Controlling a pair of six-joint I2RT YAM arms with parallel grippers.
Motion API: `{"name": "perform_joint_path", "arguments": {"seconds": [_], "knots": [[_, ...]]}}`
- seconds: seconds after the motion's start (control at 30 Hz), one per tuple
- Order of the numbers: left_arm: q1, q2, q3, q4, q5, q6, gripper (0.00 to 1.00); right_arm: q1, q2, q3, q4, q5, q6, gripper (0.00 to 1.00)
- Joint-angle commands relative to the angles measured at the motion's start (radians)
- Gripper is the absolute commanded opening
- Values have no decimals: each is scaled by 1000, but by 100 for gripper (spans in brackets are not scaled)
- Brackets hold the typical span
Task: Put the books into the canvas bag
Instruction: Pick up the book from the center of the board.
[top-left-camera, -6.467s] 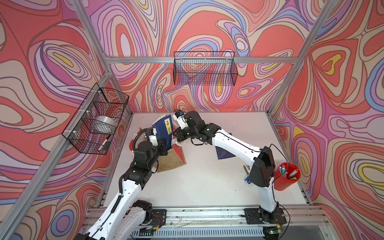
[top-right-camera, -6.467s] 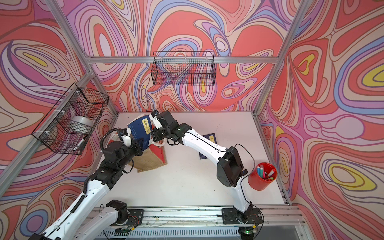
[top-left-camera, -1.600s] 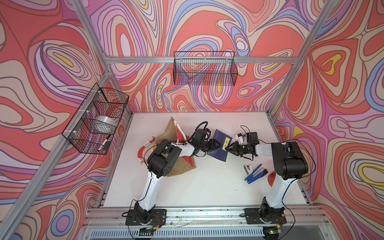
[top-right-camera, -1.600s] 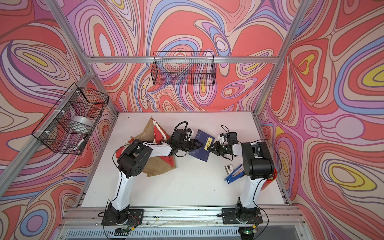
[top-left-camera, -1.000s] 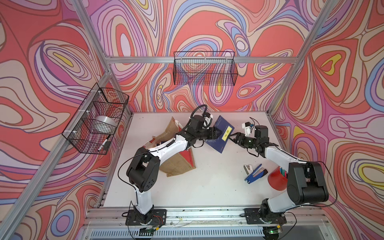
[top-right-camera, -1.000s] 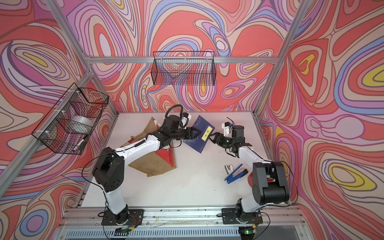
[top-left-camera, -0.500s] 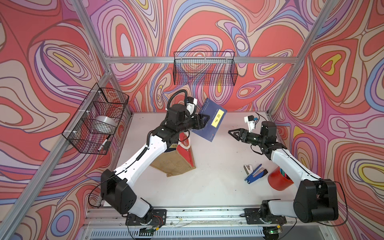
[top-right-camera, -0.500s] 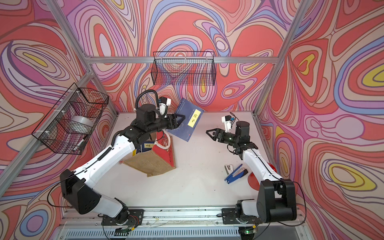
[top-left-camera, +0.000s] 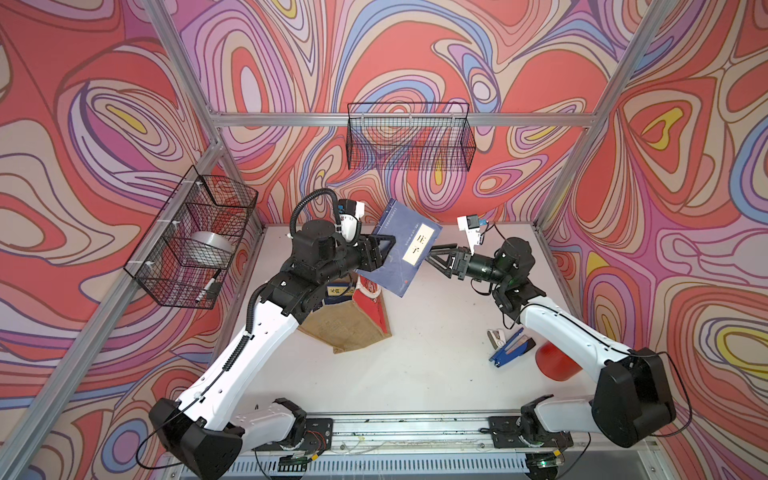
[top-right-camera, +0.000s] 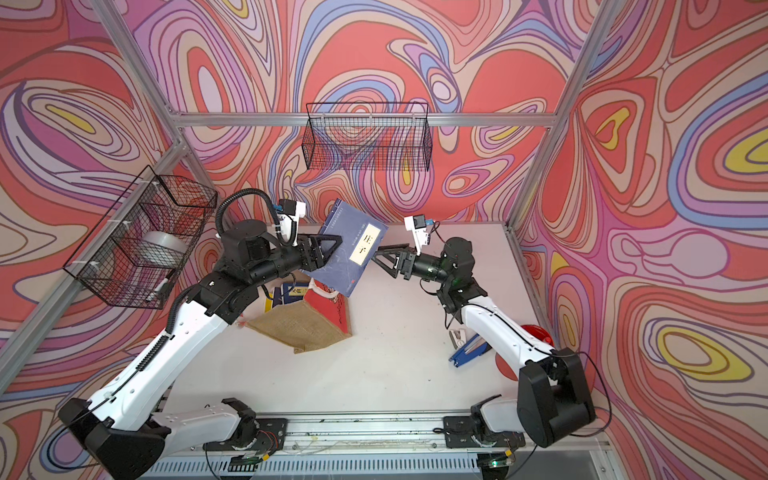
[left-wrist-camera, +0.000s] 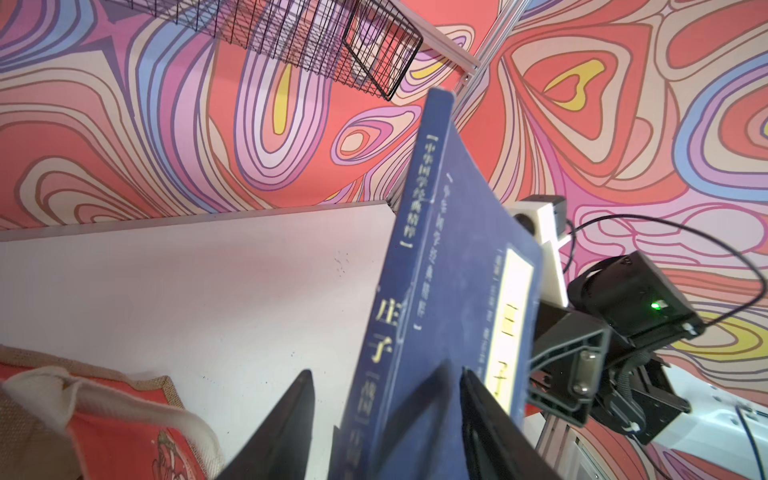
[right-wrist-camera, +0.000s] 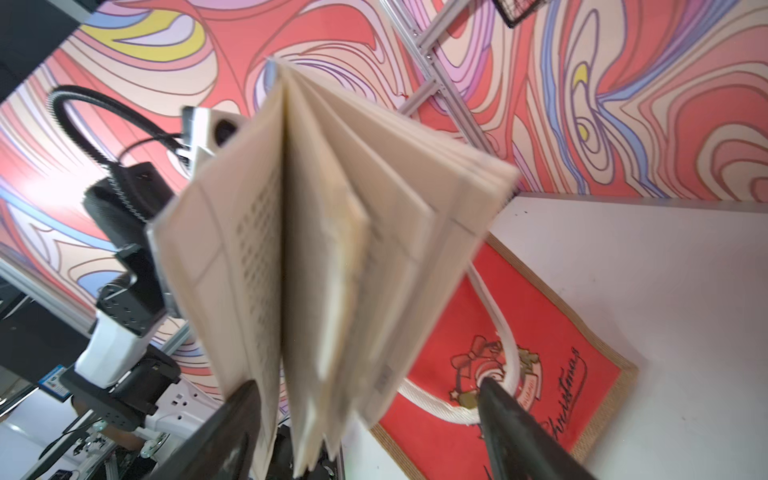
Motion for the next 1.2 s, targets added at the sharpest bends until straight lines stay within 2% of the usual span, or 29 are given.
{"name": "perform_joint_path", "arguments": {"seconds": [0.0,0.1,0.23,0.4,0.5,0.67,1.0,1.07,1.17], "knots": [[9,-31,-10,24,34,-9,0,24,-6,4,122,-38,53,83],[14,-43,-7,18,21,-4,0,25,-28,1,75,-31,24,83],[45,-66,-15,32,28,-23,0,25,-78,6,-80,-4,-73,83],[76,-80,-28,60,48,-55,0,25,-120,-23,-96,26,-78,83],[78,-79,-33,87,81,-75,0,24,-119,-36,-60,42,-49,83],[77,-74,-61,152,137,-116,0,64,-33,-23,47,78,21,83],[78,-76,-81,241,220,-187,0,95,163,12,370,88,178,81],[78,-74,-85,254,230,-195,0,95,217,20,505,69,260,73],[78,-70,-91,265,234,-204,0,94,311,37,781,51,428,50]]}}
